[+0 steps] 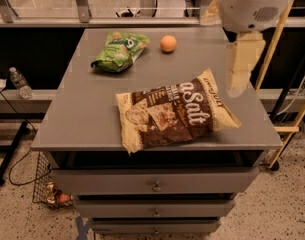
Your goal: Pick green rice chip bag
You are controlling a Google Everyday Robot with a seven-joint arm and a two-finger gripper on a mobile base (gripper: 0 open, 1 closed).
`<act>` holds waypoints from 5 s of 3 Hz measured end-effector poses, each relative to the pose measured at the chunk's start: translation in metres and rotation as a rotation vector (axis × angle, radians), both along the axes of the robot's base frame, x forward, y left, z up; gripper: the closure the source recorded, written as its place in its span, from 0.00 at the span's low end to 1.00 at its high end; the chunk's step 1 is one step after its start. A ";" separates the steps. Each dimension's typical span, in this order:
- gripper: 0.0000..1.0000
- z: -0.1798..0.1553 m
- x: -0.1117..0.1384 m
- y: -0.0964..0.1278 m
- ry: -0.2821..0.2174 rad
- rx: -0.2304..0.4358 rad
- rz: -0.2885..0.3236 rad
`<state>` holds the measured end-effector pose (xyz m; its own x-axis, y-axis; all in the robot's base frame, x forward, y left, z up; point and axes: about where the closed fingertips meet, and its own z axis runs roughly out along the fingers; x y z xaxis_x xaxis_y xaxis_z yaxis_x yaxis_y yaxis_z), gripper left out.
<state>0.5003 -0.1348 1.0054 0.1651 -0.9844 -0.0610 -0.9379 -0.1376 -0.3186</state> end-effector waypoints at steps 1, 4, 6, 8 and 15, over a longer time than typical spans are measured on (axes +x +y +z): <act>0.00 0.007 0.010 0.017 -0.028 -0.011 0.065; 0.00 0.015 0.067 0.070 -0.301 -0.135 0.359; 0.00 0.023 0.102 0.109 -0.377 -0.209 0.506; 0.00 0.000 0.182 0.137 -0.383 -0.338 0.652; 0.41 -0.144 0.268 0.244 -0.109 -0.340 0.934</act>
Offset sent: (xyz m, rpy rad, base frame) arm 0.0073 0.0173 0.0034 0.0087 -0.0137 0.0936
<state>0.7683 0.1095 0.8614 0.8694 -0.4193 0.2614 -0.3752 -0.9044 -0.2030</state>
